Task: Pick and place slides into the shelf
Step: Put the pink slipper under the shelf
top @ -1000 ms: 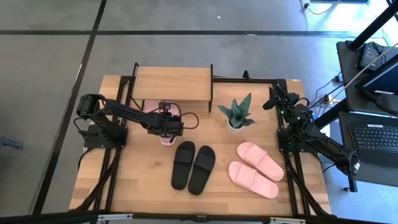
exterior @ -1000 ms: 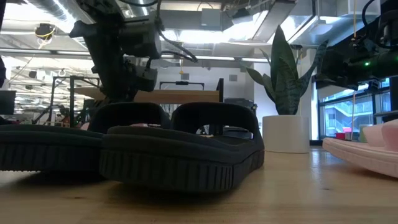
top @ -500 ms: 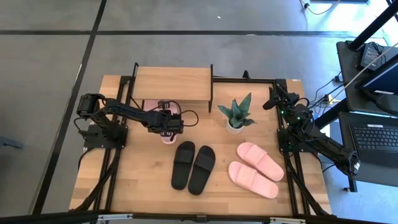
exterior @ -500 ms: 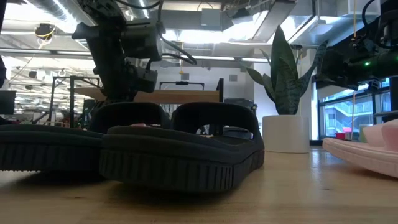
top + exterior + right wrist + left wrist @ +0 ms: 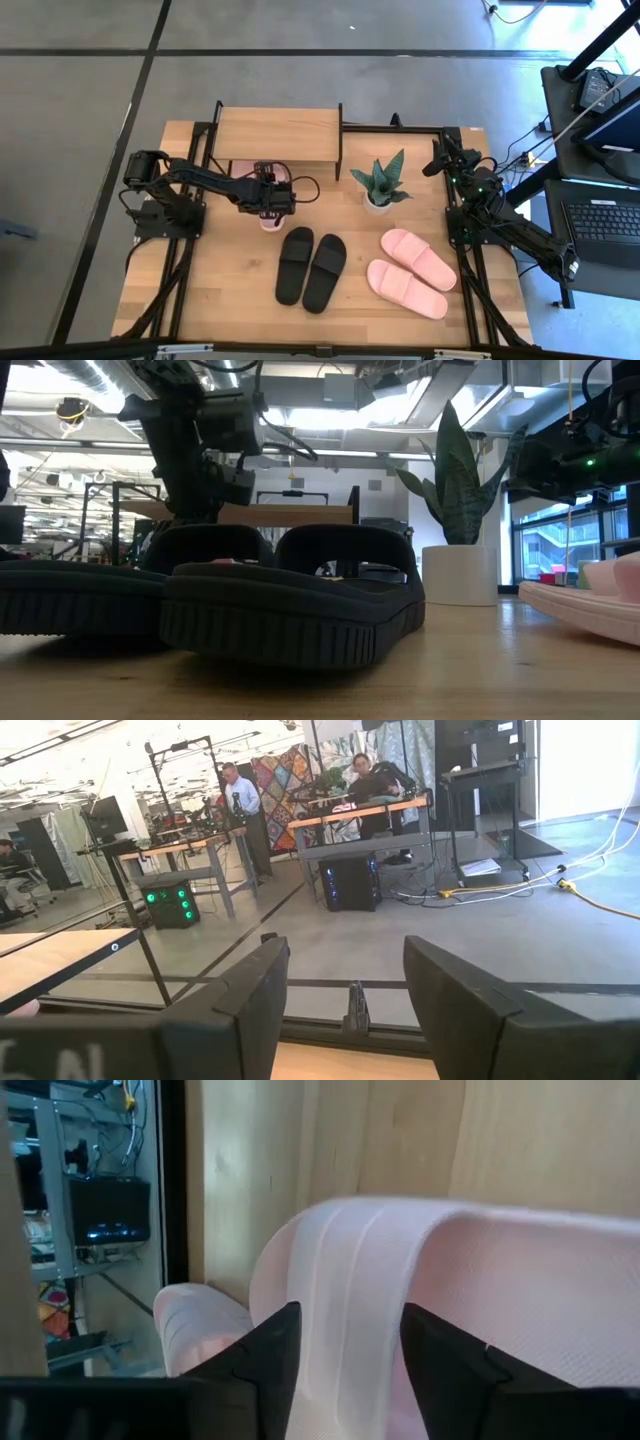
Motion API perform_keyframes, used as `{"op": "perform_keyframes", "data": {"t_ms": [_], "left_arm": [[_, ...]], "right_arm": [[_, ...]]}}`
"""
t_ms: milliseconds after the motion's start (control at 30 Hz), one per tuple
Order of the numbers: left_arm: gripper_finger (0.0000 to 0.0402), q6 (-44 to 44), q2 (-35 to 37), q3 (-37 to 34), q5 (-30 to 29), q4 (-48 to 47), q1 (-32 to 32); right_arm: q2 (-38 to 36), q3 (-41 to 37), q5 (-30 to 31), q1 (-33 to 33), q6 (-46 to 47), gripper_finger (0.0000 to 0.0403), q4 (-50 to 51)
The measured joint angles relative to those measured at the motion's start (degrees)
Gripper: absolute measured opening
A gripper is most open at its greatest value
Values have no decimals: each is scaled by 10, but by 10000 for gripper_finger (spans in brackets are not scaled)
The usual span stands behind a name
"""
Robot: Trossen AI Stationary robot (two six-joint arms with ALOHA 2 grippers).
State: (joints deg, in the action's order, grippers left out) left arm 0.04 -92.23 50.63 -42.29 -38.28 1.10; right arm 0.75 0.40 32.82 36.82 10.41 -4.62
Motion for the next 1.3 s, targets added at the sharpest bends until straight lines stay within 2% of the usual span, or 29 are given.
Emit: {"op": "perform_keyframes", "data": {"t_ms": [100,200,367,433,633,867,1033,1300], "left_arm": [[165,0,0,20,12,-3,-7],[166,-19,5,52,52,-30,-12],[166,-114,5,133,157,-179,-19],[165,-125,5,155,195,-216,-29],[163,-117,20,162,268,-166,-91],[163,-155,23,111,271,-87,-153],[163,-178,23,79,211,-91,-182],[163,-180,23,32,205,-53,-179]], "right_arm": [[0,0,0,0,0,200,0],[0,0,0,0,0,200,0],[0,0,0,0,4,200,0],[0,0,0,0,14,200,0],[0,0,0,0,17,200,0],[0,0,-11,0,13,200,0],[0,0,-12,0,10,200,0],[0,0,-12,0,11,200,0]]}}
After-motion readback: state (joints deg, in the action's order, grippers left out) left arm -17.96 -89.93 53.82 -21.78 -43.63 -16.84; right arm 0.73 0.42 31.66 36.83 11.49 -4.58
